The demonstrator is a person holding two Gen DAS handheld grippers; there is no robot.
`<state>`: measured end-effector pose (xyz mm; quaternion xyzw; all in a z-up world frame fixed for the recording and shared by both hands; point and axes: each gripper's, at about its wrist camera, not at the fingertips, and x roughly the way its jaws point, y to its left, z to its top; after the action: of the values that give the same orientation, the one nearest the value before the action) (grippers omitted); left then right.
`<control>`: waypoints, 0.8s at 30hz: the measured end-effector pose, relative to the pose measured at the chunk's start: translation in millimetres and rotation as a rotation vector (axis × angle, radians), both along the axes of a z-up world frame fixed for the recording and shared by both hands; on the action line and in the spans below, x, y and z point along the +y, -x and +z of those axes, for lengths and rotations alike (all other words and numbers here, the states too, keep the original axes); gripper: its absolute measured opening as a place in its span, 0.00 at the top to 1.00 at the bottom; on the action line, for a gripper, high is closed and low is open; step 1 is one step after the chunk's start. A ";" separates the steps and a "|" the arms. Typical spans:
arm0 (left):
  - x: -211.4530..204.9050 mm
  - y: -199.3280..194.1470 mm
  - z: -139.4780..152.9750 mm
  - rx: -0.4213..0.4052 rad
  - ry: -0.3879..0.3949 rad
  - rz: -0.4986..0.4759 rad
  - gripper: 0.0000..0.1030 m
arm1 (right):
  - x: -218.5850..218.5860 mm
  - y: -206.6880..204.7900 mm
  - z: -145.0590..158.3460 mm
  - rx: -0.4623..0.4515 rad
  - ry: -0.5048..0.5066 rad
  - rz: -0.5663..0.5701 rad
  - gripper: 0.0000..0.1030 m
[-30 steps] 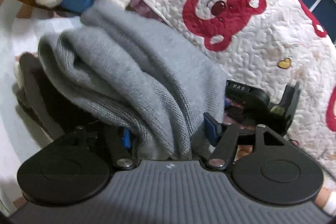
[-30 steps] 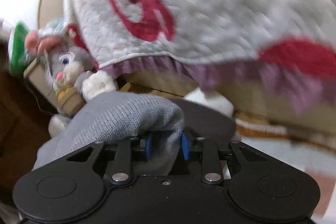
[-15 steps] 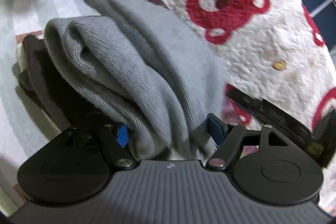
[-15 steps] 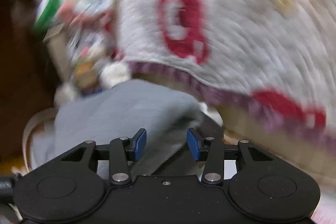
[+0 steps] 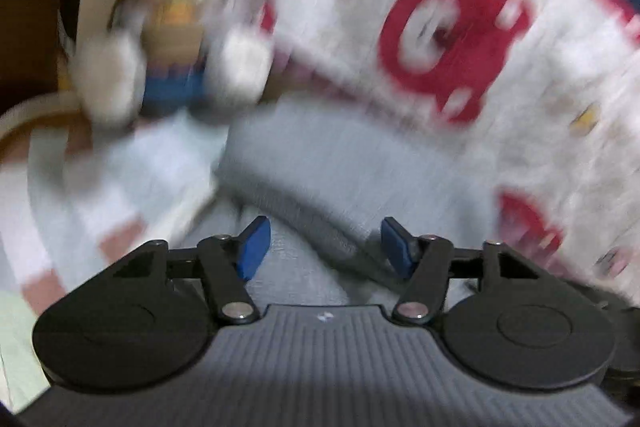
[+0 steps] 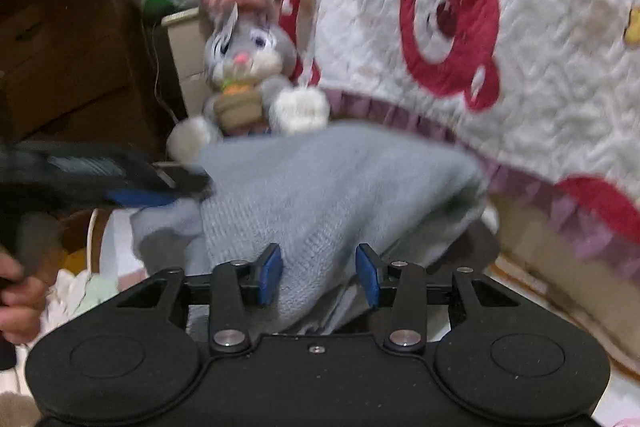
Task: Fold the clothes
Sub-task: 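Lower the sweater onto the dark grey folded garment and open both grippers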
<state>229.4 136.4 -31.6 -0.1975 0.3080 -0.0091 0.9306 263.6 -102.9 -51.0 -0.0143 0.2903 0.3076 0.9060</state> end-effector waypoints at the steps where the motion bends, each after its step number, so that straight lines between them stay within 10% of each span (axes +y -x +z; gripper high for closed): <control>1: -0.7 1.1 -7.9 0.006 -0.010 0.003 0.42 | 0.6 1.8 -7.0 0.020 -0.010 0.010 0.56; 13: 0.9 -0.7 -23.8 -0.015 0.009 0.004 0.41 | -29.4 52.2 -39.9 0.107 -0.231 -0.066 0.49; 24: -4.0 2.2 -25.2 -0.039 -0.009 0.019 0.41 | 23.1 82.1 -86.3 -0.017 0.093 0.011 0.42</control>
<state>227.3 132.4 -56.7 -0.1959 0.2879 -0.0028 0.9374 181.5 -79.8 -137.2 -0.0608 0.2967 0.2988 0.9050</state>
